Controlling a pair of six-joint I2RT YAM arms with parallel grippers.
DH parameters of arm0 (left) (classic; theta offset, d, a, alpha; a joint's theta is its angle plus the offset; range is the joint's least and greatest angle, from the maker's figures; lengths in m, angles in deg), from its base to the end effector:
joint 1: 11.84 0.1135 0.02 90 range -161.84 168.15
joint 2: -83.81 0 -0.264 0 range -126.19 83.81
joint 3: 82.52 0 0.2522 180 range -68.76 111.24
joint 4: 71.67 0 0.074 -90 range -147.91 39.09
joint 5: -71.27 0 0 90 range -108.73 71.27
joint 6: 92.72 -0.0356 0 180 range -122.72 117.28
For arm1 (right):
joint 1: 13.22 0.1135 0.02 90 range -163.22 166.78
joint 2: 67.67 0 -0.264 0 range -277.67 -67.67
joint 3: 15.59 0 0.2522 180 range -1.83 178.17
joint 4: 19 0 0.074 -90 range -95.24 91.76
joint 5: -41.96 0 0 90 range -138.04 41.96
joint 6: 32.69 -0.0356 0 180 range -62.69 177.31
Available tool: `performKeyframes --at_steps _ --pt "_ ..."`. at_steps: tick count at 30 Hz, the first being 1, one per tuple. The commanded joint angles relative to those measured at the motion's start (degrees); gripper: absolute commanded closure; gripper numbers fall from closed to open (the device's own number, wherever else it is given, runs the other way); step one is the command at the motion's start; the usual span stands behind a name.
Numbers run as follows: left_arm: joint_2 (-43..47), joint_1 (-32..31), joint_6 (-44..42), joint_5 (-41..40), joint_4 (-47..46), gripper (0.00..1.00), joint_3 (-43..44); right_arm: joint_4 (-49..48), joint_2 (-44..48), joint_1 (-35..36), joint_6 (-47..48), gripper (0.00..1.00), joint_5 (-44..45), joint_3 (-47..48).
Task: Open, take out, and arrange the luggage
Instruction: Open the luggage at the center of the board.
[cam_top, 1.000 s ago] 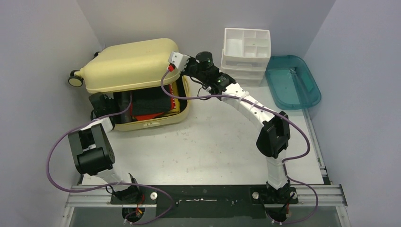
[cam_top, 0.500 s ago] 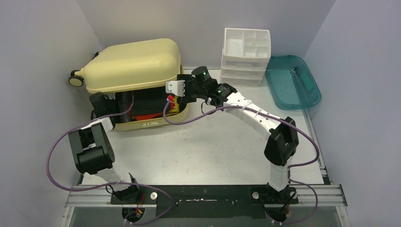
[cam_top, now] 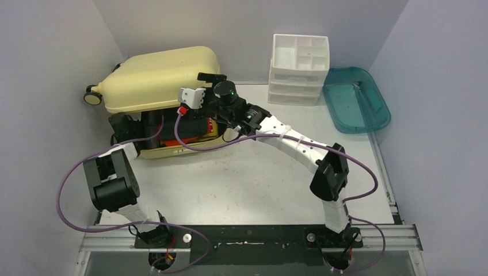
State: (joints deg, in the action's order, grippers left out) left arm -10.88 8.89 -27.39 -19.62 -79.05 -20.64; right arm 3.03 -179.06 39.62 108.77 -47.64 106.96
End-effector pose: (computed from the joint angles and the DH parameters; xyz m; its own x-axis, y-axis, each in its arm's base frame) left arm 0.3295 0.1253 0.1929 -0.5182 0.2501 -0.8179 -0.1659 0.9087 0.3830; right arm 0.2849 0.3755 0.3875 0.5491 -0.5704 -0.6109 -0.5831 0.2622 -0.7690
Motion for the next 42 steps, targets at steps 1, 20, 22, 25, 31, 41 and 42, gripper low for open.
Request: performKeyframes --at_steps 1,20,22,25,31,41,42 --pt "4.2 3.3 -4.2 -11.0 -0.2 0.83 0.7 -5.3 -2.8 -0.5 -0.7 0.0 5.6 7.0" --pt "21.6 2.8 -2.4 -0.6 11.8 0.24 -5.5 -13.9 -8.4 -1.1 4.2 0.0 9.5 15.7" --pt "24.2 2.7 -3.3 3.2 14.7 0.23 -6.3 -15.2 -8.9 -1.4 5.3 0.0 9.5 16.0" --pt "27.3 1.9 -6.4 9.8 20.4 0.23 -7.0 -16.7 -9.9 -2.3 6.1 0.0 9.3 17.0" --pt "31.6 -3.4 -13.8 16.4 29.3 0.22 -7.6 -17.1 -12.3 -4.6 5.3 0.0 7.5 20.4" --pt "24.3 -23.3 -11.4 17.9 28.6 0.22 -1.7 -15.8 -14.7 -6.2 3.4 0.0 5.3 25.0" --pt "22.7 -24.8 -11.2 18.7 28.8 0.22 -0.7 -15.6 -14.9 -6.3 3.2 0.0 5.1 25.5"
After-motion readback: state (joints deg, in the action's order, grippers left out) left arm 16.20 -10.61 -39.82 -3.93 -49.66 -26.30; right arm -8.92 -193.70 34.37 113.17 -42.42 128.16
